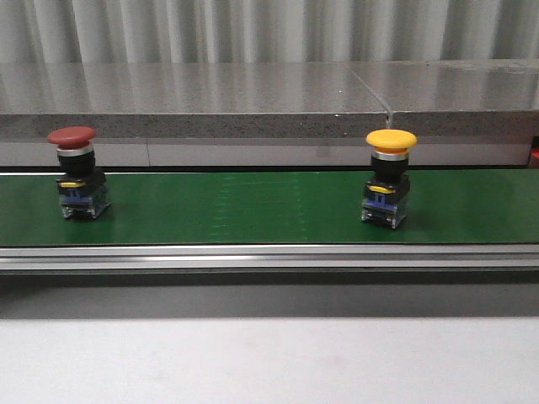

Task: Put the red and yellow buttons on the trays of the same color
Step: 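Grasp the yellow button at the belt's far end with the right gripper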

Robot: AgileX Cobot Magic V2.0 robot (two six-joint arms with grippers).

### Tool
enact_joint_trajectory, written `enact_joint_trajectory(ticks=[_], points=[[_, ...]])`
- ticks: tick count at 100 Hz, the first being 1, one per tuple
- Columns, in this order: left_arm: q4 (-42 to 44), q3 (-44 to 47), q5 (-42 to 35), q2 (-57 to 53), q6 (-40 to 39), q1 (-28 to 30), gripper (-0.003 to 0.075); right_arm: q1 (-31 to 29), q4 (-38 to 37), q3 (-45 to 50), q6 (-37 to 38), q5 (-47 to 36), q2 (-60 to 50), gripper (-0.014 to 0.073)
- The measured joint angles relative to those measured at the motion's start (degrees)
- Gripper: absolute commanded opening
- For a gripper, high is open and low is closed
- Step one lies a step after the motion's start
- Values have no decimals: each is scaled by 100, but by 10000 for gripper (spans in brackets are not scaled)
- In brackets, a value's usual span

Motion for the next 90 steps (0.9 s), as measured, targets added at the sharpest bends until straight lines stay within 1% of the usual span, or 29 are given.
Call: enact_joint_trajectory(ticks=[4,8,11,24,36,51,63,83,90], points=[[0,0,0,0,0,0,-20,97,37,-161,0,164,148,510],[0,0,0,0,0,0,-20,192,64,-314,0,284,321,542],[0,0,0,0,0,0,-20,252,75,-410,0,386,434,549],[0,0,0,0,0,0,-20,502,115,-832,-99,685,960,549],[0,0,0,0,0,0,-20,644,309,-1222,-324,965,1433,549],[0,0,0,0,0,0,-20,691,629,-1709,-727,1456,2028,549],[0,0,0,0,0,0,-20,691,702,-2028,-993,1775,2531,549],[0,0,0,0,0,0,-20,691,724,-2302,-1219,1866,3156,549],[0,0,0,0,0,0,-20,691,724,-2328,-1244,1761,3329,544]])
